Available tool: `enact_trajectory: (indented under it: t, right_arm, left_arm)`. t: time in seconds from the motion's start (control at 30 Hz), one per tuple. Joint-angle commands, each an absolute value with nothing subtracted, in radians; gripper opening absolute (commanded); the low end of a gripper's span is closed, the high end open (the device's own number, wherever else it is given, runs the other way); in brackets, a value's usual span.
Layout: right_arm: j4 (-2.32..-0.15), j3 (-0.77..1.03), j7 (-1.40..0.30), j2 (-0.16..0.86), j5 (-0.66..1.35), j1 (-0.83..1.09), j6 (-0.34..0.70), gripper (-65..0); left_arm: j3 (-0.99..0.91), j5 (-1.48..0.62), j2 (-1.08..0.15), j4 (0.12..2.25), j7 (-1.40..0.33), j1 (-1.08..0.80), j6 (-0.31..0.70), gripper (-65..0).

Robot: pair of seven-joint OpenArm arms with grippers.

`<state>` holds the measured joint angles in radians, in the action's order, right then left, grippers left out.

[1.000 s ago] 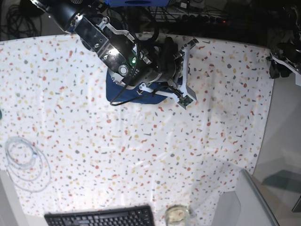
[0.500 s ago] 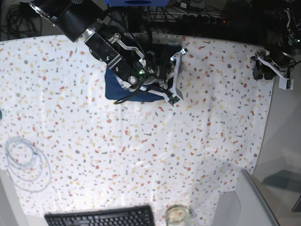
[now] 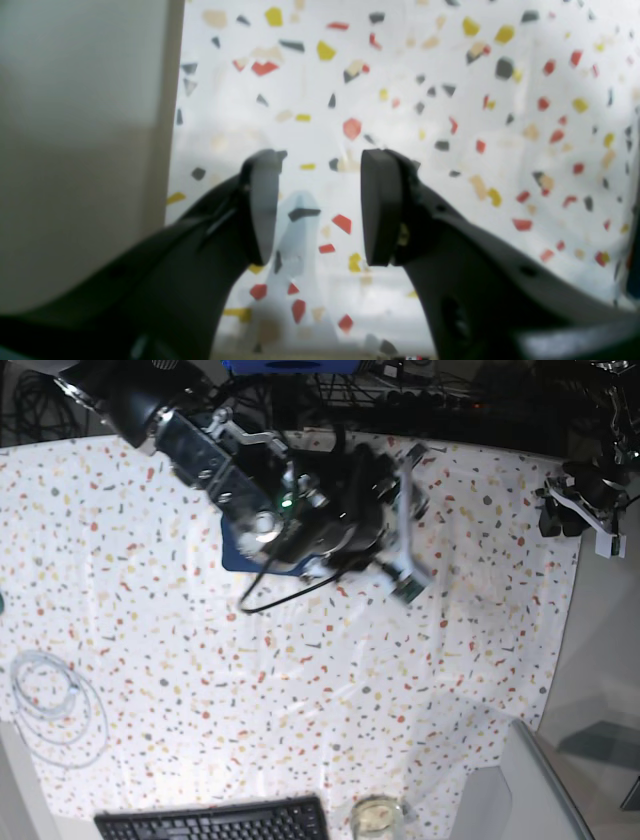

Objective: Layout the t-shirt on the table in an organized manner, then fold the t-shirt properly
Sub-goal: 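Press and smooth the folded bundle with the right gripper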

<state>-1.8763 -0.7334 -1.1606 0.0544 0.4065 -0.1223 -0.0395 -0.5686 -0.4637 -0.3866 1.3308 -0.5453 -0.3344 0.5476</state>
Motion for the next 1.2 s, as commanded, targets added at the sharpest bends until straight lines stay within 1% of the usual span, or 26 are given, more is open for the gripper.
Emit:
enact_trajectory:
  t: [0.0, 0.1, 0.17, 0.2, 0.27, 0.33, 0.4, 0.5, 0.6, 0.63, 0.7, 0.73, 0.77, 0.8, 0.87, 0.9, 0.93, 1.07, 1.17]
  right_arm:
    - [-1.896, -0.702, -1.158, 0.068, 0.407, -0.136, -0.061, -36.5]
    - [-1.842, -0.693, -1.139, 0.113, 0.406, -0.177, -0.107, -36.5]
    - [-1.796, -0.722, -1.133, 0.120, 0.406, -0.200, -0.110, -36.2]
    - [-1.773, -0.745, -1.125, 0.122, 0.406, -0.220, -0.110, -34.8]
    - [-1.738, -0.788, -1.109, 0.120, 0.406, -0.243, -0.110, -29.4]
    - [-1.698, -0.829, -1.081, 0.117, 0.406, -0.266, -0.111, -21.9]
    - [-1.652, -0.857, -1.041, 0.116, 0.406, -0.288, -0.111, -17.3]
    - [-1.567, -0.875, -0.970, 0.116, 0.406, -0.311, -0.107, -17.0]
    - [-1.483, -0.875, -0.940, 0.114, 0.412, -0.331, -0.104, -17.4]
    - [-1.466, -0.875, -0.937, 0.113, 0.412, -0.331, -0.102, -19.1]
    - [-1.440, -0.872, -0.935, 0.101, 0.412, -0.337, -0.065, -26.7]
    - [-1.426, -0.869, -0.935, 0.096, 0.412, -0.337, -0.041, -31.8]
    - [-1.408, -0.868, -0.935, 0.094, 0.410, -0.337, -0.019, -39.3]
    - [-1.394, -0.868, -0.935, 0.091, 0.410, -0.337, -0.007, -45.5]
    - [-1.360, -0.868, -0.929, 0.065, 0.407, -0.341, -0.002, -59.0]
    - [-1.345, -0.868, -0.929, 0.058, 0.407, -0.344, -0.002, -63.2]
    - [-1.326, -0.868, -0.928, 0.048, 0.407, -0.346, -0.002, -65.0]
    - [-1.307, -0.875, -0.843, 0.028, 0.407, -0.366, -0.002, -64.8]
    - [-1.299, -0.875, -0.831, 0.021, 0.407, -0.387, -0.002, -64.8]
  left_arm:
    - [-0.596, -0.472, -0.418, 1.322, -0.530, -0.338, 0.545, -39.2]
    - [-0.667, -0.472, -0.421, 1.274, -0.530, -0.335, 0.547, -39.2]
    - [-0.708, -0.472, -0.421, 1.264, -0.530, -0.335, 0.547, -39.2]
    - [-0.723, -0.472, -0.421, 1.262, -0.530, -0.335, 0.547, -39.2]
    - [-0.737, -0.472, -0.421, 1.262, -0.530, -0.340, 0.547, -39.2]
    - [-0.739, -0.472, -0.423, 1.264, -0.530, -0.340, 0.547, -39.2]
    - [-0.739, -0.472, -0.423, 1.265, -0.532, -0.340, 0.547, -39.2]
    - [-0.734, -0.472, -0.421, 1.265, -0.533, -0.340, 0.547, -39.2]
    - [-0.733, -0.472, -0.418, 1.264, -0.533, -0.340, 0.547, -39.2]
    - [-0.733, -0.472, -0.418, 1.262, -0.533, -0.340, 0.547, -39.2]
    - [-0.733, -0.472, -0.418, 1.257, -0.533, -0.340, 0.547, -39.2]
    - [-0.733, -0.472, -0.418, 1.257, -0.533, -0.340, 0.547, -39.2]
    - [-0.733, -0.472, -0.418, 1.257, -0.533, -0.340, 0.547, -39.2]
    - [-0.733, -0.472, -0.418, 1.257, -0.533, -0.340, 0.547, -39.2]
    - [-0.733, -0.472, -0.418, 1.257, -0.533, -0.340, 0.547, -39.2]
    - [-0.733, -0.472, -0.417, 1.257, -0.533, -0.340, 0.547, -39.2]
    - [-0.733, -0.472, -0.417, 1.257, -0.533, -0.340, 0.547, -39.2]
    - [-0.733, -0.472, -0.414, 1.257, -0.533, -0.340, 0.547, -39.2]
    - [-0.731, -0.472, -0.414, 1.257, -0.533, -0.341, 0.547, -39.2]
